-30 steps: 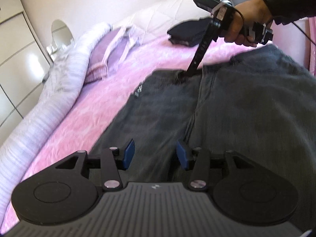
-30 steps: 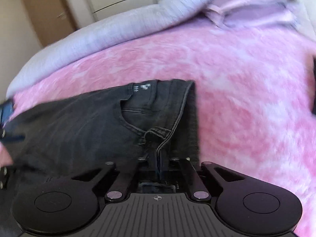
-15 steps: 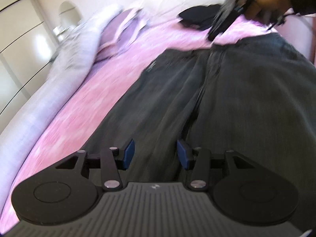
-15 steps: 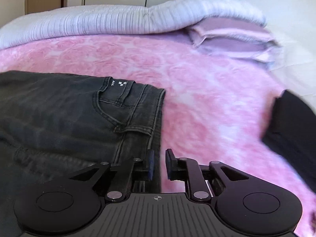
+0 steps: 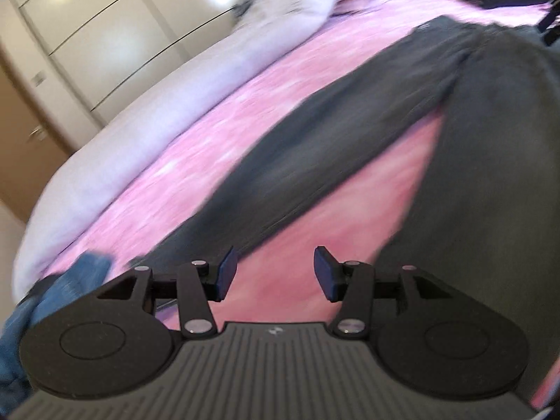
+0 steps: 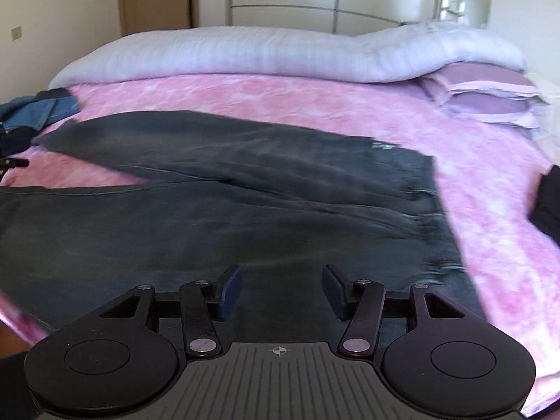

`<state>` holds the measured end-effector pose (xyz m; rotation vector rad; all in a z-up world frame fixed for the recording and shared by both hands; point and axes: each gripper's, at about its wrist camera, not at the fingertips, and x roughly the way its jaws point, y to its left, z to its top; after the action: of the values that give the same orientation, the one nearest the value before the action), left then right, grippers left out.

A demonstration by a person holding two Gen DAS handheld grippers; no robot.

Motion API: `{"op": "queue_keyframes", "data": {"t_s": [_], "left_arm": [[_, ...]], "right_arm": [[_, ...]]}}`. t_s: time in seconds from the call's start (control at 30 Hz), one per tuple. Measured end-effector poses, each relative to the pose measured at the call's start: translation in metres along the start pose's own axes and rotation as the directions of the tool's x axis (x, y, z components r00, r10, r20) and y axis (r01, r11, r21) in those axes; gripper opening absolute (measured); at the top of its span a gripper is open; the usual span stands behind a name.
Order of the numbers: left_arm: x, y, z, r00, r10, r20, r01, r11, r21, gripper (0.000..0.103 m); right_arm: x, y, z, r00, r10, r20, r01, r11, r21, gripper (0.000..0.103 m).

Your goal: Fold clothes

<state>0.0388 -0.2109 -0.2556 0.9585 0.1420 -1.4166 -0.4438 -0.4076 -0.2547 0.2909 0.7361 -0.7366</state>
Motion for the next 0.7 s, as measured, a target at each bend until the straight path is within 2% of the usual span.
{"op": "queue_keyframes", "data": {"t_s": [0.17, 0.3, 0.47, 0.6, 0.67, 0.7], "left_arm": [[0.043, 0.107, -0.023, 0.994, 0.082, -0.071, -0.090, 0.987, -0.132, 0.045], [0.103, 0.178, -0.030, 0.983, 0.102, -0.150, -0.133, 0.968, -0.213, 0.045], [0.177, 0.211, -0.026, 0.985, 0.006, -0.170, -0.054, 0.959, -0.277, 0.046], [0.228, 0.225, -0.034, 0.974, -0.098, -0.203, 0.015, 0.926, -0.376, 0.044], [0.233, 0.228, -0.039, 0.968, -0.179, -0.178, 0.084, 0.894, -0.440, 0.026], [0.232, 0.228, -0.039, 0.964, -0.212, -0.161, 0.119, 0.884, -0.453, 0.013]], "right_arm": [[0.024, 0.041, 0.022, 1.000, 0.027, -0.012, -0.027, 0.998, -0.052, 0.056], [0.054, 0.059, 0.035, 0.999, 0.030, -0.010, -0.031, 0.997, -0.066, 0.056], [0.093, 0.058, 0.037, 1.000, 0.024, -0.017, -0.024, 1.000, -0.018, 0.056], [0.110, 0.049, 0.028, 1.000, 0.018, -0.014, -0.017, 1.000, 0.023, 0.056], [0.110, 0.046, 0.024, 1.000, 0.009, 0.002, -0.009, 1.000, 0.029, 0.056], [0.110, 0.045, 0.023, 1.000, 0.003, 0.010, -0.003, 1.000, 0.030, 0.057]]}}
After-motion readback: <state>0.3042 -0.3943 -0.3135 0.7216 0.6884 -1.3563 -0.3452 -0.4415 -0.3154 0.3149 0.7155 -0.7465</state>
